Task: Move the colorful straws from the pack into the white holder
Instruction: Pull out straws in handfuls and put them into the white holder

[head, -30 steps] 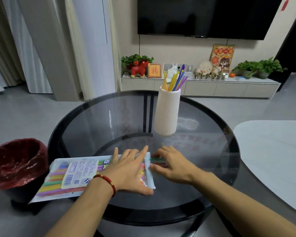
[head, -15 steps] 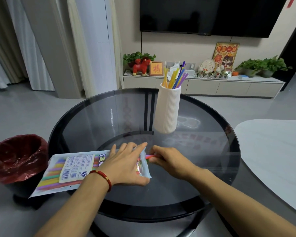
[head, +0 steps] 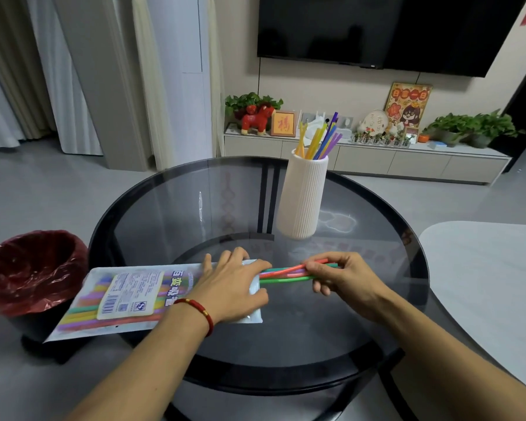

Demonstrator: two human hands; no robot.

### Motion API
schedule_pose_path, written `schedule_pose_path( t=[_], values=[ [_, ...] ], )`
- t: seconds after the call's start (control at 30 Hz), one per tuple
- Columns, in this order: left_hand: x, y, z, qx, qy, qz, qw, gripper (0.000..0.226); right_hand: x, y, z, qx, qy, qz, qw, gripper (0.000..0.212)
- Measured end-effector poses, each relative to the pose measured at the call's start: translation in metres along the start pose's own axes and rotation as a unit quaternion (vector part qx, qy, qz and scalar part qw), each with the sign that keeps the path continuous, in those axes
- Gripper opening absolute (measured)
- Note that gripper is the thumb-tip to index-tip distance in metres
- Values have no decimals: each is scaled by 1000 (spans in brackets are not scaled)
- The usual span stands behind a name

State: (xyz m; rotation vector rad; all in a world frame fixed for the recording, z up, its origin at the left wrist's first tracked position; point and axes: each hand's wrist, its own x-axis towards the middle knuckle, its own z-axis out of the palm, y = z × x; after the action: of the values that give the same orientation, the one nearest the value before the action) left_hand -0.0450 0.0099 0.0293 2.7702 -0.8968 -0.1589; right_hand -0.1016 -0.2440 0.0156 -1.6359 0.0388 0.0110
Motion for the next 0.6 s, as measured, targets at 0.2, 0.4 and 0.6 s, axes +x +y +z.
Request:
schedule_pose_path(
  t=[0.2,0.4,0.6],
  values=[
    [3,1,3,12,18,-18,1000,19,3,-2,-20,143,76,-15,987,15],
    [6,7,12,41,-5,-16,999,22,-2,-8,-1,282,55,21,958,53],
    [7,18,12,28,2,2,1000,23,1,-1,63,184,61,40,980,43]
  ],
)
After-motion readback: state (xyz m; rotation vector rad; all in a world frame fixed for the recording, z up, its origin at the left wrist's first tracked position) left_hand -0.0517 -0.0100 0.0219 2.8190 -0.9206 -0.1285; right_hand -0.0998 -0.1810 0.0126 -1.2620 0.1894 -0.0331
